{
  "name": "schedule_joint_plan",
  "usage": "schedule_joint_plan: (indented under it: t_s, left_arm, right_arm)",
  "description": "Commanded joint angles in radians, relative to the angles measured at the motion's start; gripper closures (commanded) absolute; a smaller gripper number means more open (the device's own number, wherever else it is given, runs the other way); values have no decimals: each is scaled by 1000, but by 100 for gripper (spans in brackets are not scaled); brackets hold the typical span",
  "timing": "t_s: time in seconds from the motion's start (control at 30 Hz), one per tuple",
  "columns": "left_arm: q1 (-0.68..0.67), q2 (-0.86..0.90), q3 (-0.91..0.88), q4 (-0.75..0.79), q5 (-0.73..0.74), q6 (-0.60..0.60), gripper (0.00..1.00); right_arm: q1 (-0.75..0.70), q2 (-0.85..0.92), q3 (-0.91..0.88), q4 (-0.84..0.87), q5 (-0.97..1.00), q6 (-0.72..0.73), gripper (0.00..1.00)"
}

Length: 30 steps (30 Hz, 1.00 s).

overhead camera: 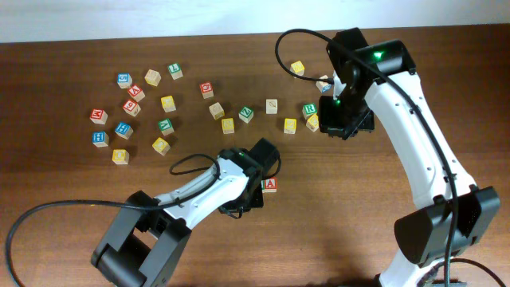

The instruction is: Spell out ICRA

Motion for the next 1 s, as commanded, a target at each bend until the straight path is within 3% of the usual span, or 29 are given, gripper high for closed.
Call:
schedule_joint_plan:
  t_s: [0.0, 0.47, 0.97]
  left_arm:
    - [0, 0, -10, 5, -25, -17, 100]
    - [0, 0, -10, 30, -60, -16, 100]
    - [0, 0, -10, 77, -59, 96, 100]
  right_arm:
    - [-6, -12, 15, -5, 16, -14, 92]
    - [-6, -12, 15, -3, 16, -14, 92]
    - [-6, -12, 15, 5, 17, -14, 91]
